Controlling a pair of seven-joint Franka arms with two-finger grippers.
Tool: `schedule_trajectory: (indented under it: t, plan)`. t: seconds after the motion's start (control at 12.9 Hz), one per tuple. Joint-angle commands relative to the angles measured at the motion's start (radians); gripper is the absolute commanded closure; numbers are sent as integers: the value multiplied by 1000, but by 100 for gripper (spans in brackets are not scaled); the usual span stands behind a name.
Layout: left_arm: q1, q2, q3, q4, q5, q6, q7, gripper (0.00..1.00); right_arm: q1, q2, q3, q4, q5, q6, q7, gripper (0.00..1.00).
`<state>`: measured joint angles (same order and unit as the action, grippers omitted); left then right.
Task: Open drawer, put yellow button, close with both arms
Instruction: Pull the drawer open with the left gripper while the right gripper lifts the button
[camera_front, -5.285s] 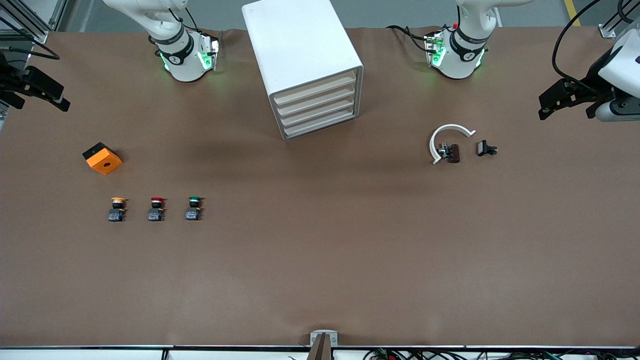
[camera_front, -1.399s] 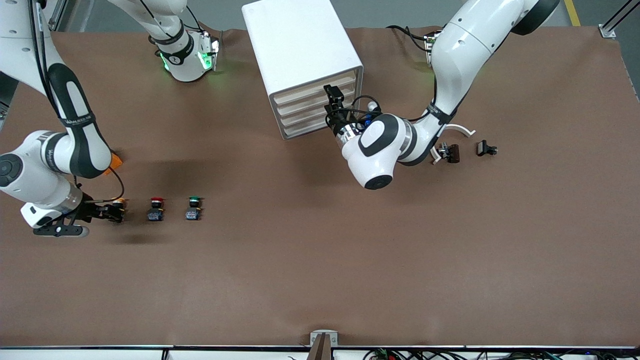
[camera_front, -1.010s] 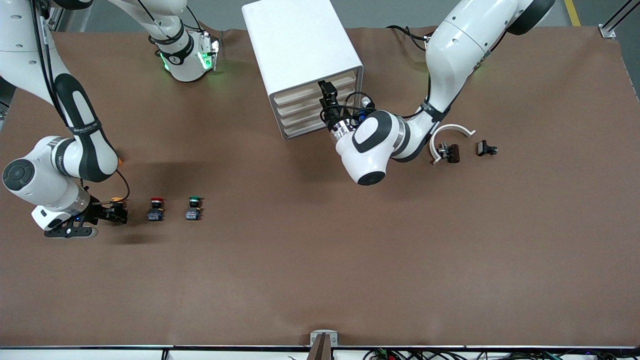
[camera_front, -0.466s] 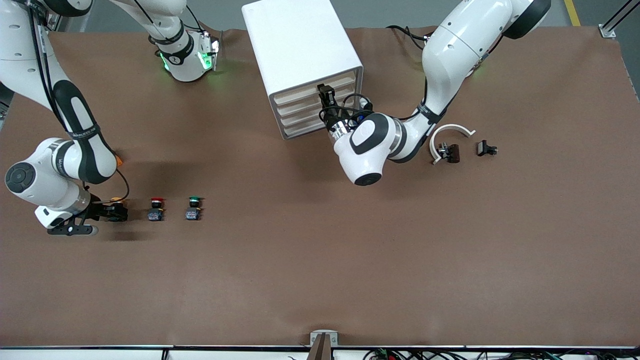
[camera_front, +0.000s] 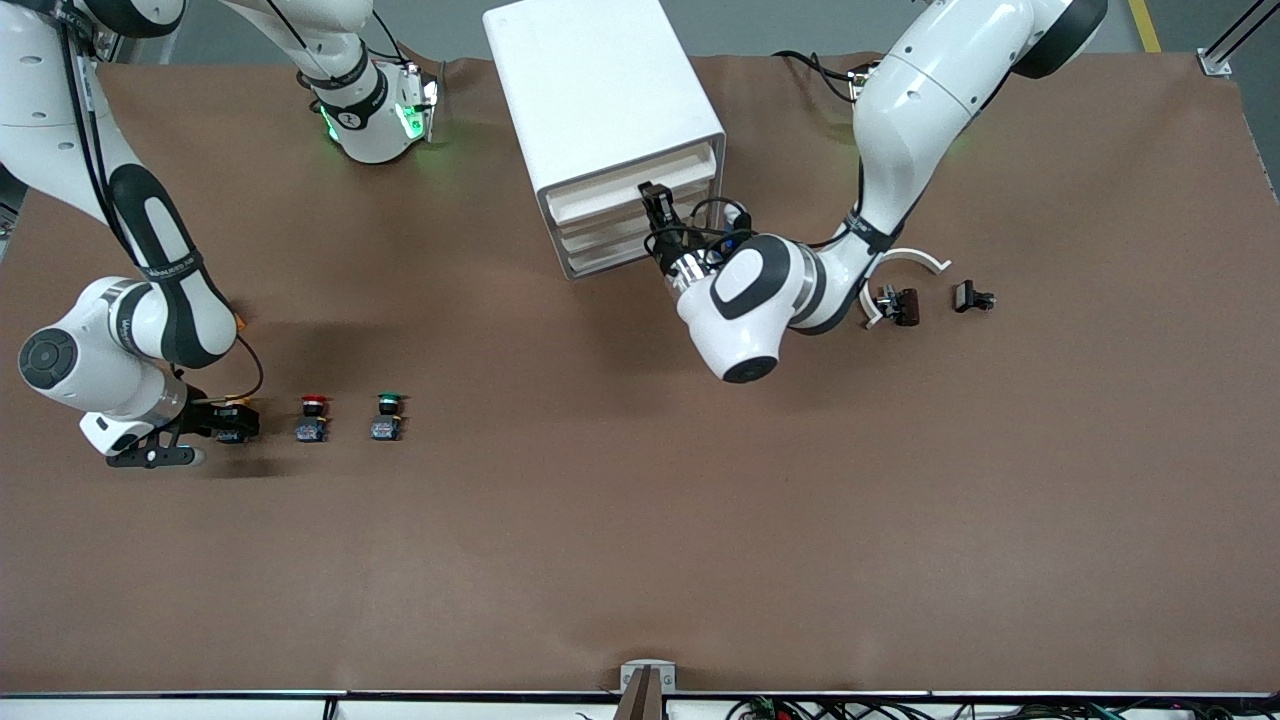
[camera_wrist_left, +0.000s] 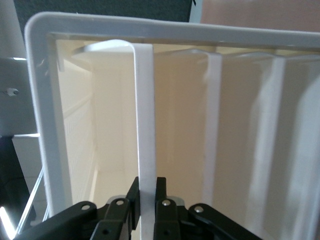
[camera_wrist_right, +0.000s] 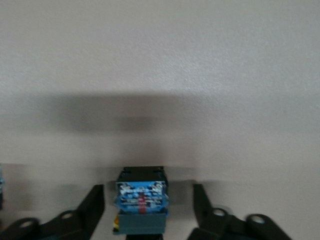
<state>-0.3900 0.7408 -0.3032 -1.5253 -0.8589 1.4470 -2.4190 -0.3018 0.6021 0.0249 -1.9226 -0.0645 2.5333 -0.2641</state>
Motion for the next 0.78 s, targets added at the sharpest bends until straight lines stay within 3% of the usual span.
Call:
schedule_trajectory:
  t: [0.0, 0.16, 0.7]
  plan:
    - [5, 18, 41, 71, 1, 10, -26, 100, -25, -1, 16, 10, -20, -10, -7, 100]
    - [6, 18, 73, 95, 0, 10, -26, 100, -13, -10, 21, 34, -9, -66, 6, 100]
    - [69, 18, 82, 131, 3, 18, -19, 100, 134, -154, 29, 255, 5, -611, 343, 100]
